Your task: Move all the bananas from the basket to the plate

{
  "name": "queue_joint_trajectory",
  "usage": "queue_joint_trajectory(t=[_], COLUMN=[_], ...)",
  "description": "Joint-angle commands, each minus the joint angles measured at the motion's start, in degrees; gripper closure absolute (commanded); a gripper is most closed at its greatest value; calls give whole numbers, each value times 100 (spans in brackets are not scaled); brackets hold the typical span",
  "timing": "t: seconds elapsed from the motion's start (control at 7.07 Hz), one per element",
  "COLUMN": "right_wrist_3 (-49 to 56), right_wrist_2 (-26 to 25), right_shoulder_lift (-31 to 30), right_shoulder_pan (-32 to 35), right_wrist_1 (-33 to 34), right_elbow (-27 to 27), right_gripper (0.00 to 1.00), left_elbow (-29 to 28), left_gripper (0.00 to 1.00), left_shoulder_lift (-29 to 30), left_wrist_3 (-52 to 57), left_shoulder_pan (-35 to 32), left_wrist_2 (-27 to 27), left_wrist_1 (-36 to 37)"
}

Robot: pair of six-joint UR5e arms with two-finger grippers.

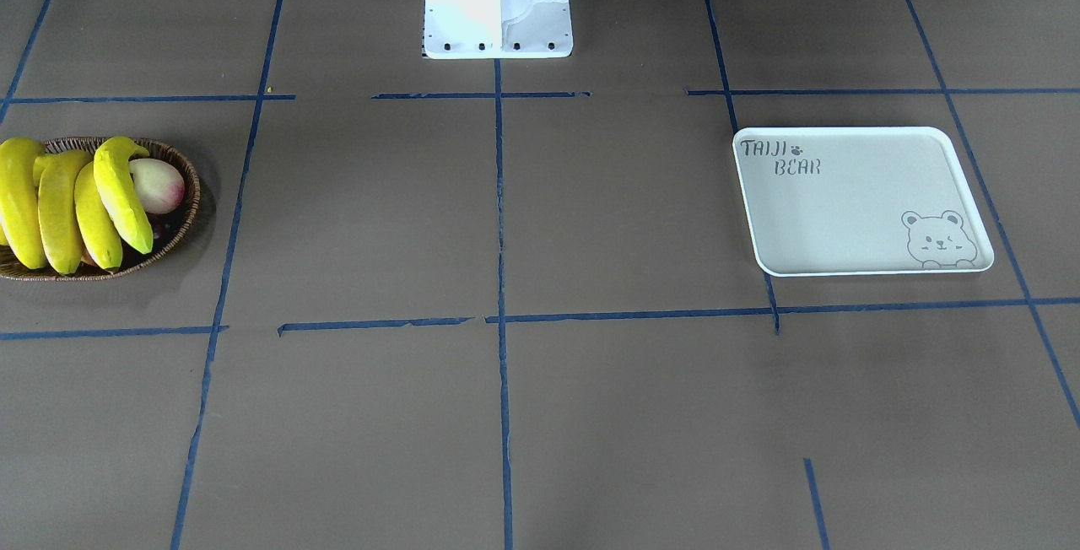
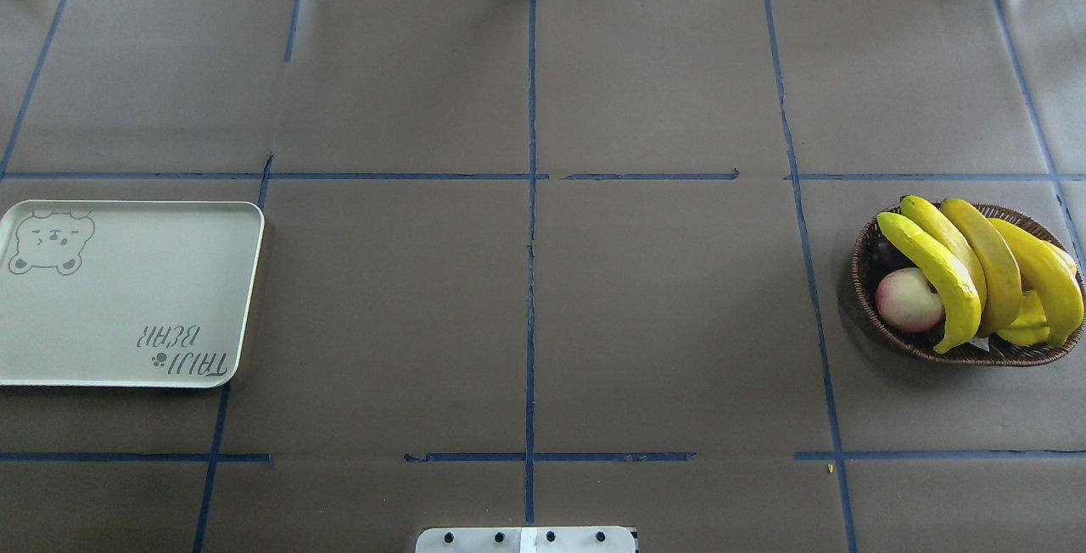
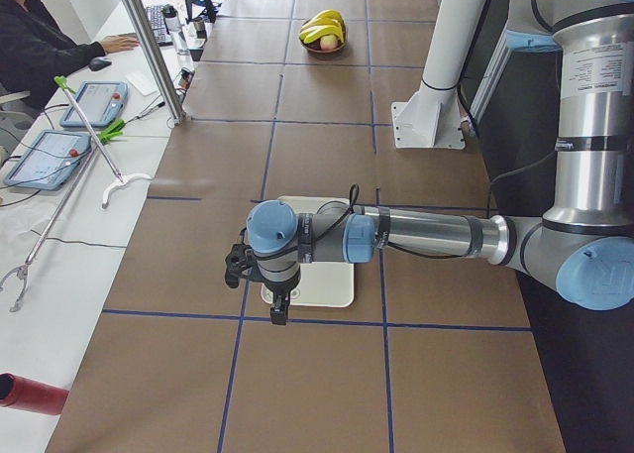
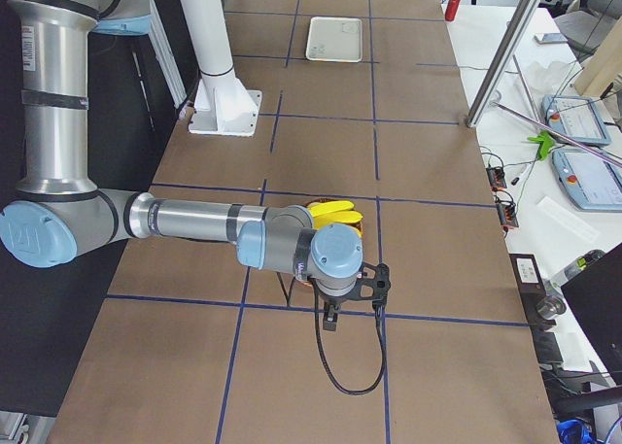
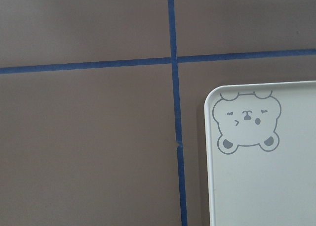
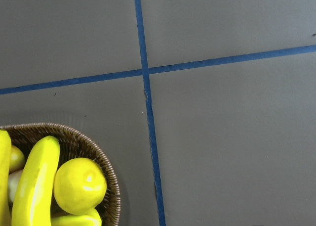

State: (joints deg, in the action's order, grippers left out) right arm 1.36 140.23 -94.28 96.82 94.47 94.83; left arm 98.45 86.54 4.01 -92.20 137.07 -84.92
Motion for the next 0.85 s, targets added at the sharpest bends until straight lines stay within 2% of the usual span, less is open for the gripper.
queue_joint_trajectory(t=[0.0, 0.42, 0.57, 0.71], right_wrist_3=[-57, -267, -869, -1545], right_wrist_2=[48, 285, 286, 190], right_shoulder_lift=[286, 313, 322, 314], right_shoulder_pan=[-355, -875, -989, -1338], right_wrist_1=[28, 10, -7, -16], right_elbow=[114, 482, 814, 1366], right_gripper=[0, 0, 0, 0], left_elbow=[16, 60, 60, 69], left_gripper=[0, 0, 0, 0], left_shoulder_lift=[39, -49, -49, -49], left_wrist_3=[-146, -182, -182, -190], left_shoulder_pan=[-9, -9, -9, -17], left_wrist_2=[13, 127, 127, 127], left_wrist_1=[-16, -261, -262, -262])
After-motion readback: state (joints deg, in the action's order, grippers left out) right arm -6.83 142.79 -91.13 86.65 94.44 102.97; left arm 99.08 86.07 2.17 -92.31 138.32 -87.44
